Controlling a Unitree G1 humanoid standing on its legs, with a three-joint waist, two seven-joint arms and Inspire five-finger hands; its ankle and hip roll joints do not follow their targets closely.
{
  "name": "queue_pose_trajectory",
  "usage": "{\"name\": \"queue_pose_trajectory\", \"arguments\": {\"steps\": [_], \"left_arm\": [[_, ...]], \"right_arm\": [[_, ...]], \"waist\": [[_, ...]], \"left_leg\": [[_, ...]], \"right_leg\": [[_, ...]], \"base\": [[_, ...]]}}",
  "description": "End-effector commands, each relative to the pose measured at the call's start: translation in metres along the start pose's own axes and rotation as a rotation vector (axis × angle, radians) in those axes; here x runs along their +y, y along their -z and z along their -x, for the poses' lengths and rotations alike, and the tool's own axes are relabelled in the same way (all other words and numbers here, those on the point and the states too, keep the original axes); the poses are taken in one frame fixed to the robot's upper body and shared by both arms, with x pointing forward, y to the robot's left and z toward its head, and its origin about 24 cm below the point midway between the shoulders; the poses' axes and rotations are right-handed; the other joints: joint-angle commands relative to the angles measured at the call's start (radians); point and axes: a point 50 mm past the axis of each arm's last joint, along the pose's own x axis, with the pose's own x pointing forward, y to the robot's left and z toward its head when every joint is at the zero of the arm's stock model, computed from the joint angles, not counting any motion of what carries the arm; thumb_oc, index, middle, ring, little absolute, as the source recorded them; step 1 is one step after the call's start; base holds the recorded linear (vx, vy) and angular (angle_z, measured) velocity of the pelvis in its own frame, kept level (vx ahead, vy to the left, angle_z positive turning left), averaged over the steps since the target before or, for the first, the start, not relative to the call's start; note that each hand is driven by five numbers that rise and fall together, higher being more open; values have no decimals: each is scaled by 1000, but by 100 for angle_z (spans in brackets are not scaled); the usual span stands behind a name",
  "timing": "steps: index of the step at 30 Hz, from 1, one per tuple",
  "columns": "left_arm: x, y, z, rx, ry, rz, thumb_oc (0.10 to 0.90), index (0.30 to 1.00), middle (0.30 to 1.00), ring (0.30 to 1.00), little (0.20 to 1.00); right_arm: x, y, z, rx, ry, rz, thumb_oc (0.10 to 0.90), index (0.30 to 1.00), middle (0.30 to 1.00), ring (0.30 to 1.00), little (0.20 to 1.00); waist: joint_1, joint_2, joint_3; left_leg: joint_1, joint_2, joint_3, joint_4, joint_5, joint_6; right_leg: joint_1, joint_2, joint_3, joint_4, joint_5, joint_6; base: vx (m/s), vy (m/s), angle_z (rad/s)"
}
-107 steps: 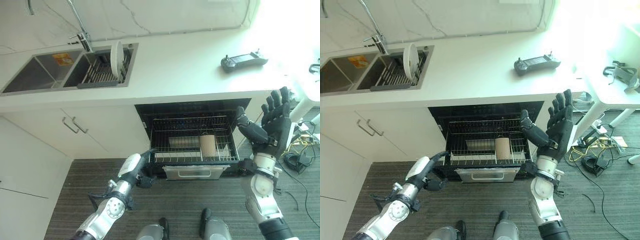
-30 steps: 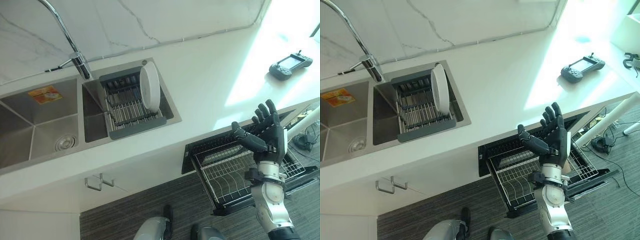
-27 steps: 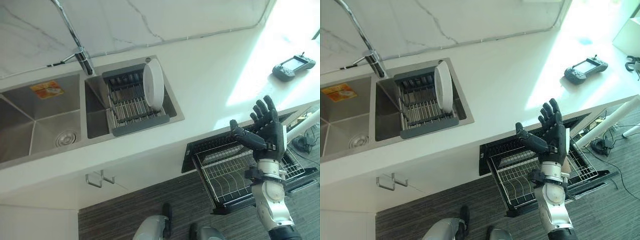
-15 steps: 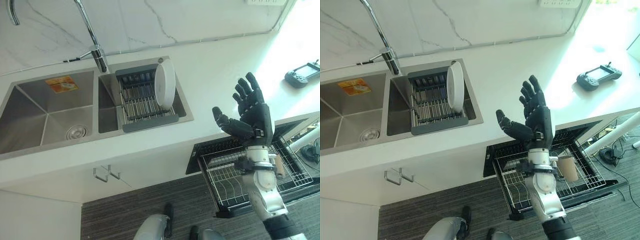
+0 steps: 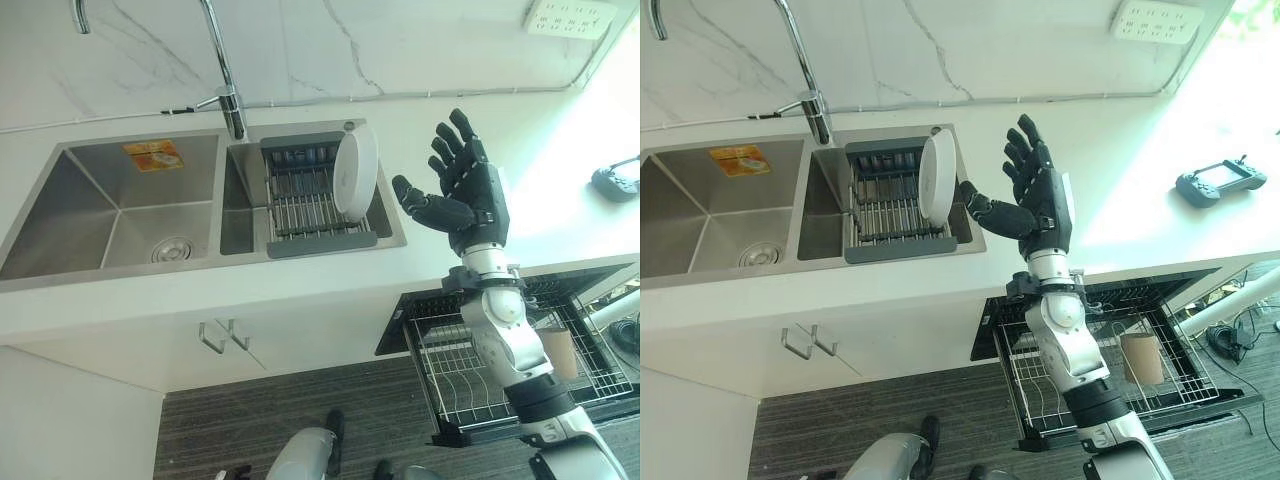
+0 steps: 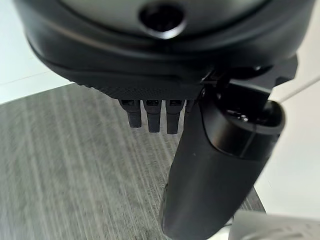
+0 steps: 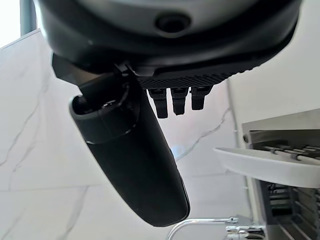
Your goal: Place the dishes in the dishwasher.
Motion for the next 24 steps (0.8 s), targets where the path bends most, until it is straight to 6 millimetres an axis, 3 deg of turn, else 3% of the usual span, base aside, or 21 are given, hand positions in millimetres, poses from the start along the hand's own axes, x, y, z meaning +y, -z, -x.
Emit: {"name": "queue_pose_trajectory", "arguments": {"steps": [1, 5, 11, 18, 24], "left_arm": [[18, -6, -2, -42, -83, -44, 800, 900, 900, 900, 900], [38, -52, -5, -170, -142, 13, 800, 900, 900, 900, 900], [19, -101, 4, -378, -27, -11, 800, 900, 900, 900, 900], [7, -101, 6, -400, 31, -100, 800, 900, 900, 900, 900], [0, -84, 4, -346, 69, -221, 800, 900, 900, 900, 900]], "right_arm": [[16, -50, -25, -232, -36, -87, 800, 900, 900, 900, 900], [24, -44, -32, -208, -6, -81, 800, 900, 900, 900, 900], [24, -47, -45, -194, 6, -103, 800, 900, 900, 900, 900], [21, -49, -53, -190, 25, -87, 800, 900, 900, 900, 900], [25, -59, -61, -229, 19, -94, 800, 900, 900, 900, 900]], "waist": [[-3, 4, -15], [-7, 14, 15], [4, 27, 55], [18, 23, 80], [30, 22, 87]], "left_leg": [[48, 32, -32, 23, -183, -38], [37, 32, -37, 23, -173, -36], [15, 30, -62, 23, -155, -40], [4, 32, -67, 23, -147, -43], [2, 35, -62, 23, -148, -46]], "right_leg": [[-35, -14, -67, -33, 28, 44], [-48, -15, -56, -33, 39, 43], [-64, -15, -44, -33, 49, 39], [-68, -21, -56, -33, 53, 39], [-64, -28, -71, -33, 52, 41]], "base": [[51, 54, 4], [21, 40, 2], [-20, -4, 1], [-33, -22, 5], [-17, -5, 3]]}}
